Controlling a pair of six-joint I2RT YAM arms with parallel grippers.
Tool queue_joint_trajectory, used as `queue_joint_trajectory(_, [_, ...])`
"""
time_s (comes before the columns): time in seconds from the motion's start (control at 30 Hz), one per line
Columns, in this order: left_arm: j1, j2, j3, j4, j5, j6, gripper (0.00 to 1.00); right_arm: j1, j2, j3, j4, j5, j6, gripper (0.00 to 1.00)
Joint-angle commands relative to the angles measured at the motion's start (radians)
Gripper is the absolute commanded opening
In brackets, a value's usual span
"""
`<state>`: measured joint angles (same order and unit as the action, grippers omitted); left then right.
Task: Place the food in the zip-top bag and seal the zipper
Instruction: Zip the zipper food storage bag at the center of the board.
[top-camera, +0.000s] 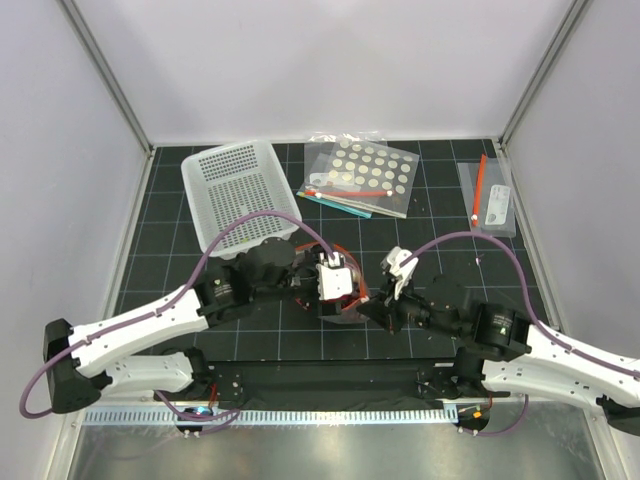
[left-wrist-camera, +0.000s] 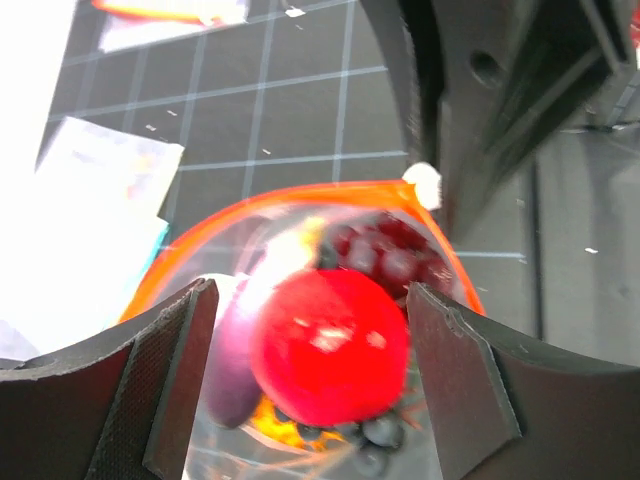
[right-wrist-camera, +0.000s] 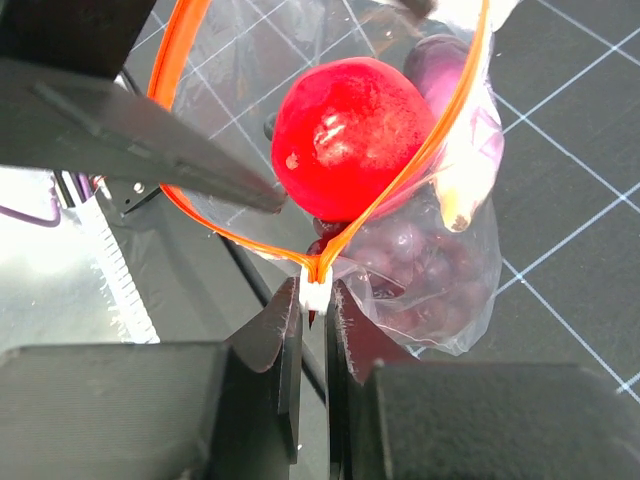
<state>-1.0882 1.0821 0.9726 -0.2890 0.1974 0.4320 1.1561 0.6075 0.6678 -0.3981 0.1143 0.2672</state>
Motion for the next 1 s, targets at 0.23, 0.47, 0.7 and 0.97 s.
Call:
queue_joint_trajectory(0.23, [-0.004,0.079,0.066,0.109,-0.082,0.116,0.82,0.002,0.032,0.053,0.058,-0.051,-0.029,0.01])
queue_joint_trajectory(0.47, [-0.004,0.065,0.072,0.128,-0.121,0.120,0.81,0.002,0.038,0.046,0.061,-0.045,-0.034,0.01])
queue_joint_trajectory(0.7, [-0.004,0.021,0.064,0.140,-0.134,0.114,0.82,0.002,0.028,0.038,0.065,-0.047,-0.033,0.01])
queue_joint_trajectory(0.97, [-0.003,0.137,0.126,0.096,-0.188,0.120,0.82,0.002,0.023,0.042,0.068,-0.039,-0.028,0.01])
